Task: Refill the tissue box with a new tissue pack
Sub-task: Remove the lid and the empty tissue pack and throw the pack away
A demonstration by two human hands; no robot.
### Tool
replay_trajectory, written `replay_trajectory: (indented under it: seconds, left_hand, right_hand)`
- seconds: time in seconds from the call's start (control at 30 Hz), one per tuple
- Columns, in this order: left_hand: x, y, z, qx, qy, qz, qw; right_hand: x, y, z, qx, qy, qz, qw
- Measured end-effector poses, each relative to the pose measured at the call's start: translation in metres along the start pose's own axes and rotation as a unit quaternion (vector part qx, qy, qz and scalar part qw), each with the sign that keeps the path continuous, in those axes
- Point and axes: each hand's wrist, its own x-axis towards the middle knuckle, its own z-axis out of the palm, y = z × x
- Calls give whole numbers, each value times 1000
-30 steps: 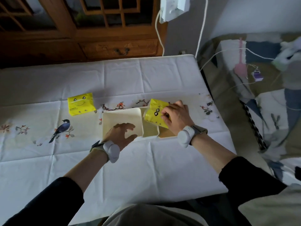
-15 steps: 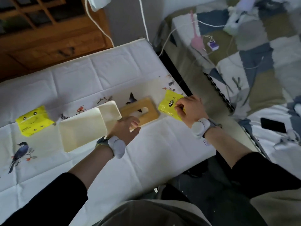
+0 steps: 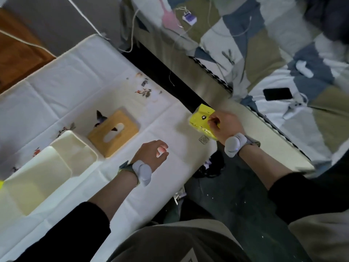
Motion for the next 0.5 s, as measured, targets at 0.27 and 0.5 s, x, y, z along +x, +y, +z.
replay_trajectory:
  seconds: [0.27,0.5]
  left_hand:
    - [26,34,29,28,-35,7,999]
    - [32,40,46,38,-48,-3,998]
  right_hand:
    - [-17,75,-5,-18,5,158,987]
    - [-16,115,7,-46,-78,255,963]
